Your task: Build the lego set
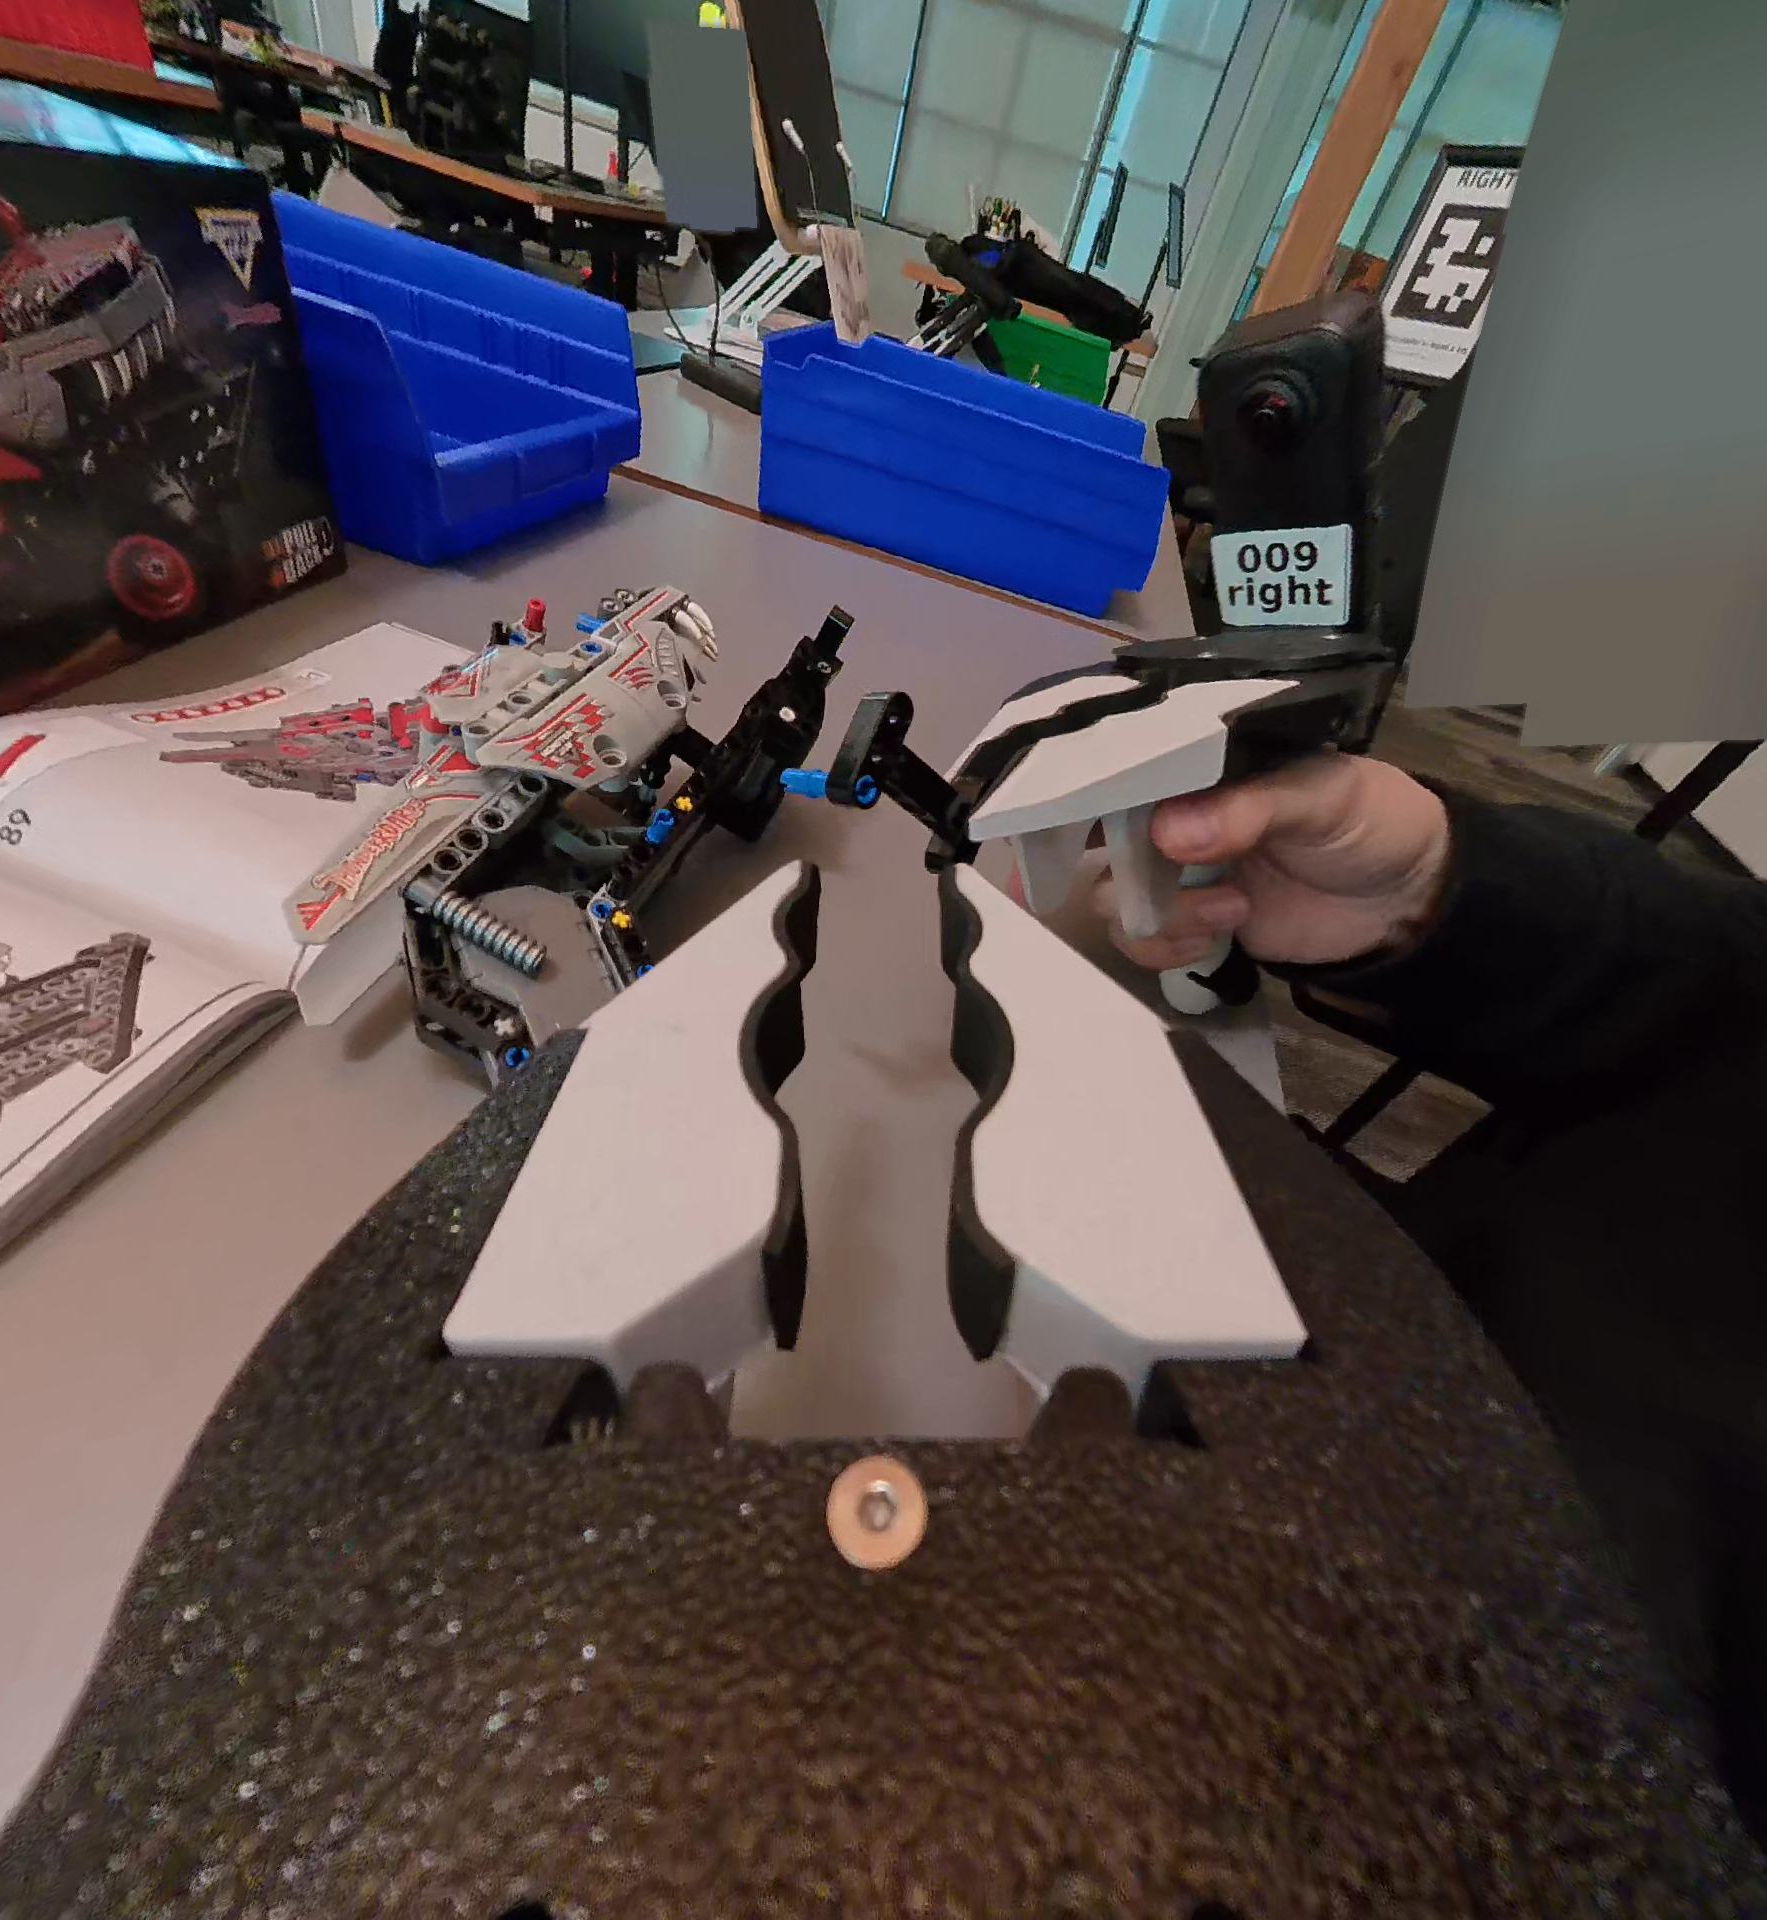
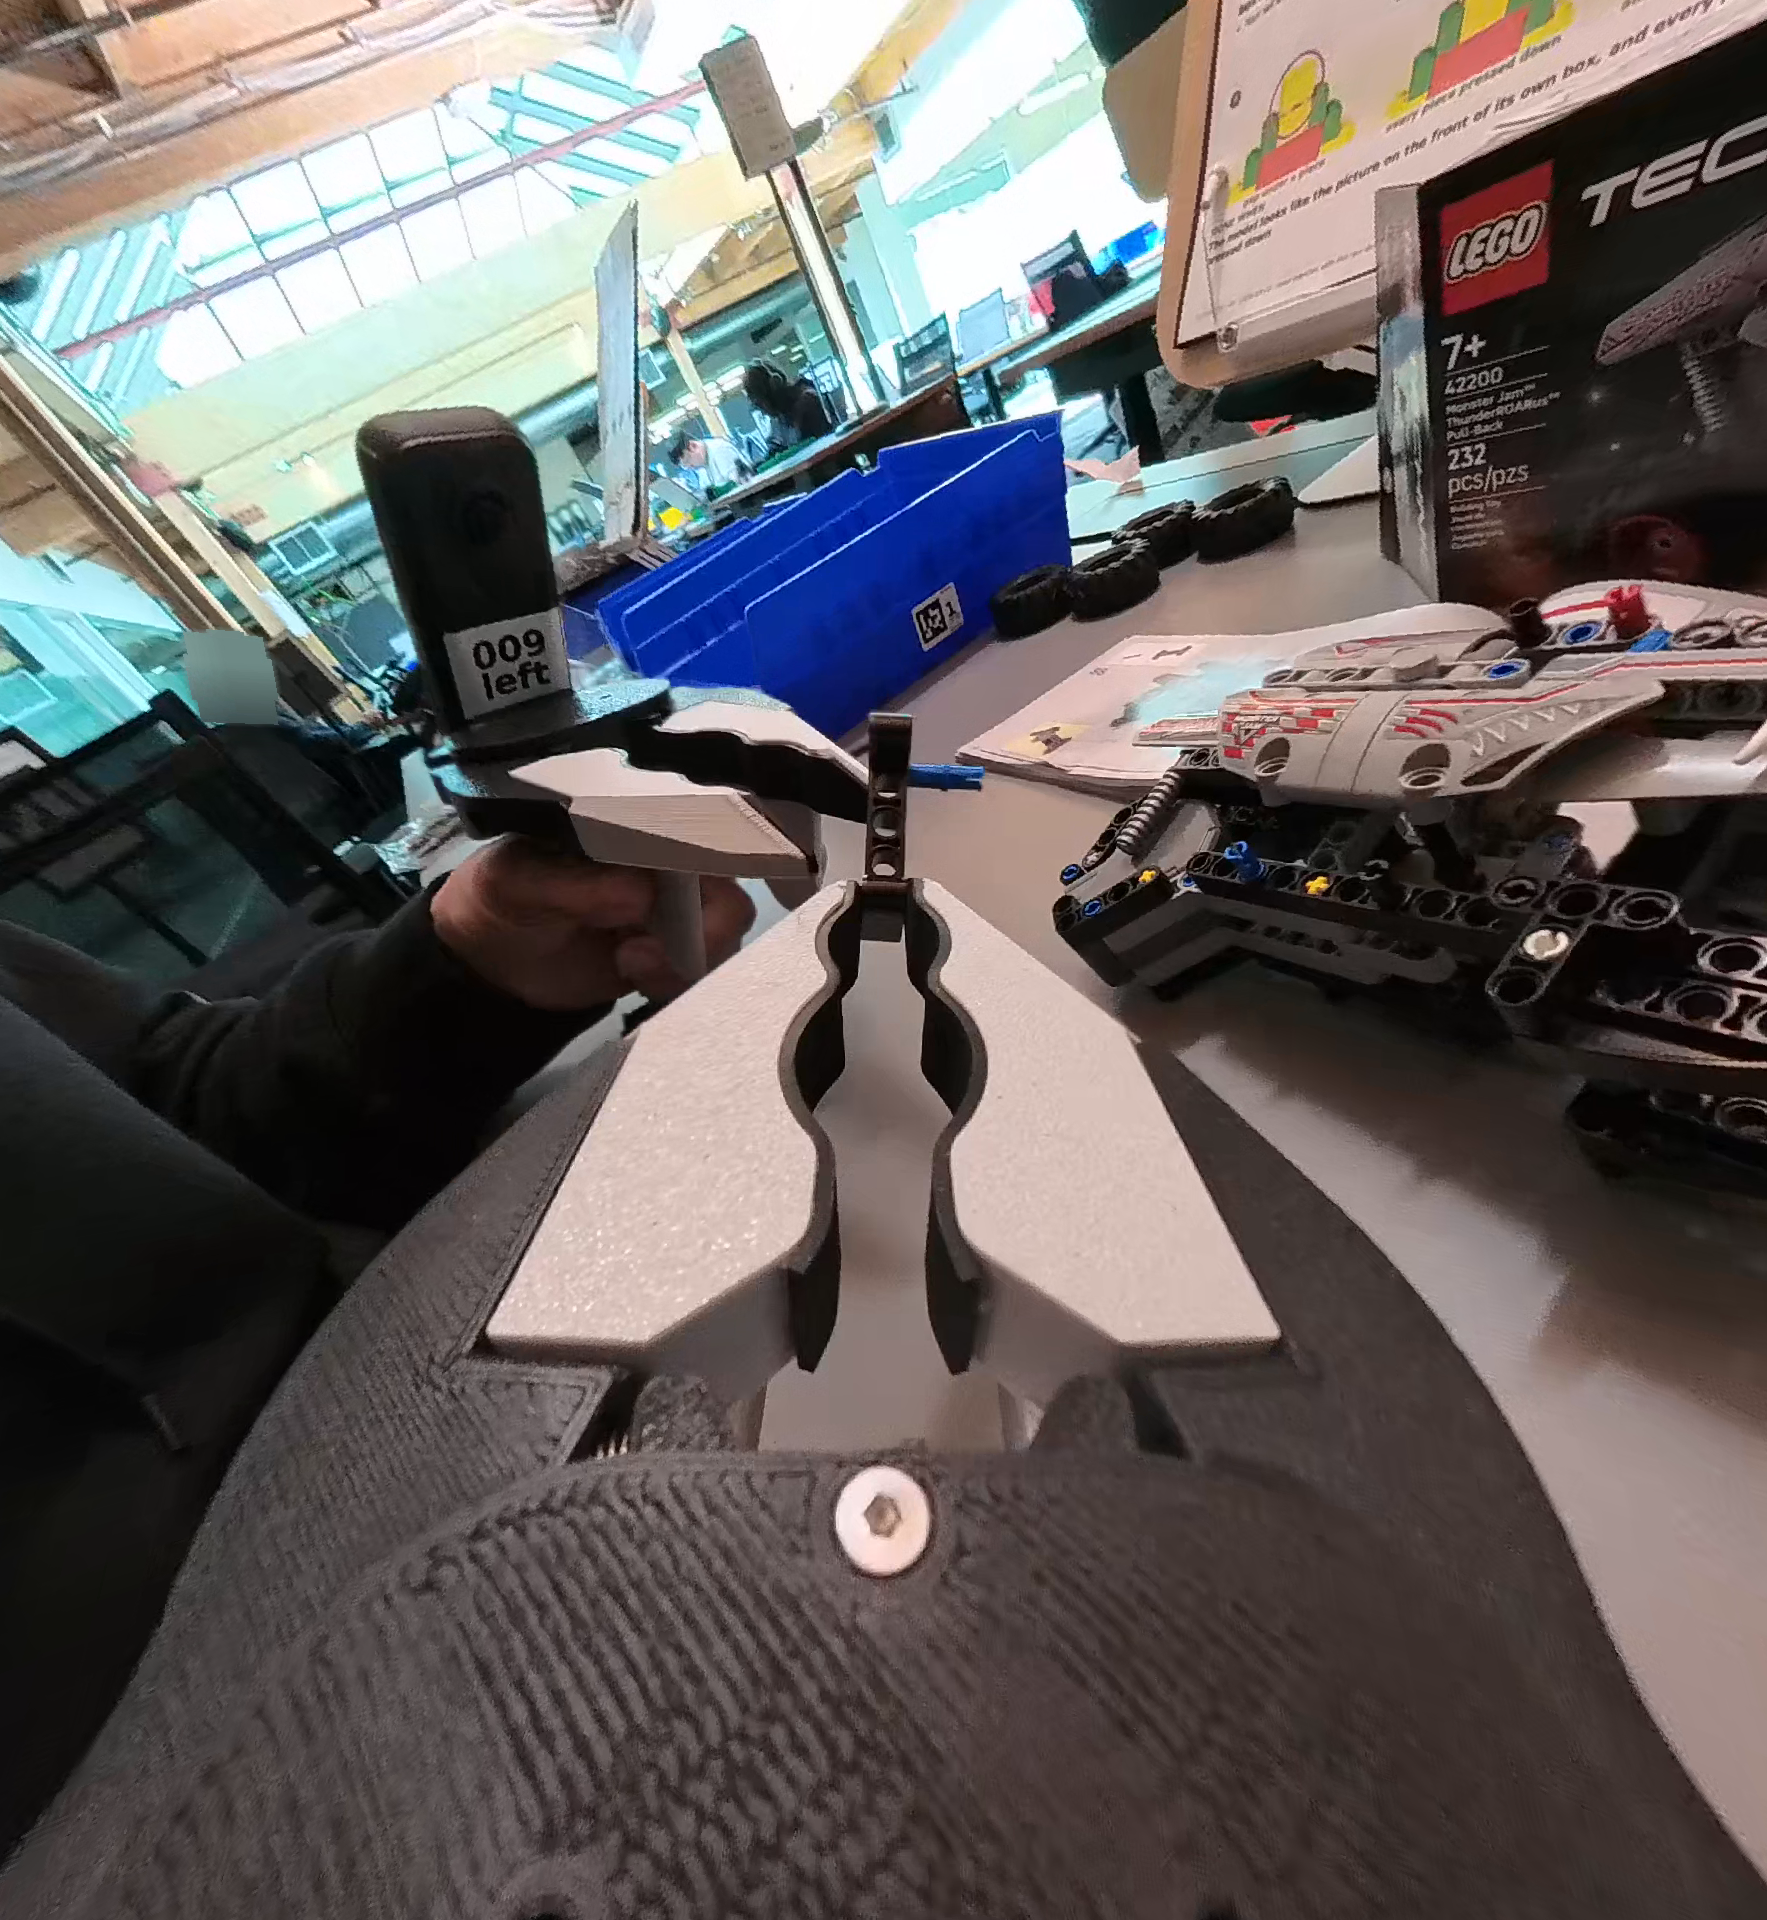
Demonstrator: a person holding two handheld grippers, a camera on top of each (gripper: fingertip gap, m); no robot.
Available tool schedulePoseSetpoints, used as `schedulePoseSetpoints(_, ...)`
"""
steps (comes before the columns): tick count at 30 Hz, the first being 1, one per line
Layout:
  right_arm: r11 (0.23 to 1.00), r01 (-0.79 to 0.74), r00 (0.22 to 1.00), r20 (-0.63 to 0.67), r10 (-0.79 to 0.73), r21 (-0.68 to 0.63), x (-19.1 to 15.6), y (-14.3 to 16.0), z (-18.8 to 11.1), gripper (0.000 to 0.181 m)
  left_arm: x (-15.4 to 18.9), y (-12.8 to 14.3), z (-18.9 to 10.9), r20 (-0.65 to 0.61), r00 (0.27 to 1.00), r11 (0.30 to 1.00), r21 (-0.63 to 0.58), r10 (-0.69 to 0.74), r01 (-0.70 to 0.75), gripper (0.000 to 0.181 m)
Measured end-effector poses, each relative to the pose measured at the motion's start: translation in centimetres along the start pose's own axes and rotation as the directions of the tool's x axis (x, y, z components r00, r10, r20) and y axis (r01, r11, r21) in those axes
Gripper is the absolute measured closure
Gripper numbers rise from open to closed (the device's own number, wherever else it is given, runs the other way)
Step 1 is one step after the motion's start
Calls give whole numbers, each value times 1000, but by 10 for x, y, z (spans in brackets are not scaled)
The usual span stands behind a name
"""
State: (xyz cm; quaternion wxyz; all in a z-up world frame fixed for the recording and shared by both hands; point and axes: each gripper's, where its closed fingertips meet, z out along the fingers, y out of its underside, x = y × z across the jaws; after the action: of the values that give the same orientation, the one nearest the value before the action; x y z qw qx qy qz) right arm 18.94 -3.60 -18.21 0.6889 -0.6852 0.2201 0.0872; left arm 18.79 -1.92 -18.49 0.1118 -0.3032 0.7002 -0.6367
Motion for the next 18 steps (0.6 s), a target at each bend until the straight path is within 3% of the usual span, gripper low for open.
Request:
schedulePoseSetpoints(3,999,-43,999,34,42,20,-4,-2,0,175,4,0,0,-4,999,999,0,45,-45,161)
schedulePoseSetpoints(13,998,-2,998,59,-2,56,-13,-5,4,175,12,-12,2,-114,981,983,86,-155,165,160)
schedulePoseSetpoints(18,998,38,999,31,-39,46,-12,-6,3,175,10,-11,-2,-101,985,985,85,-139,148,160)
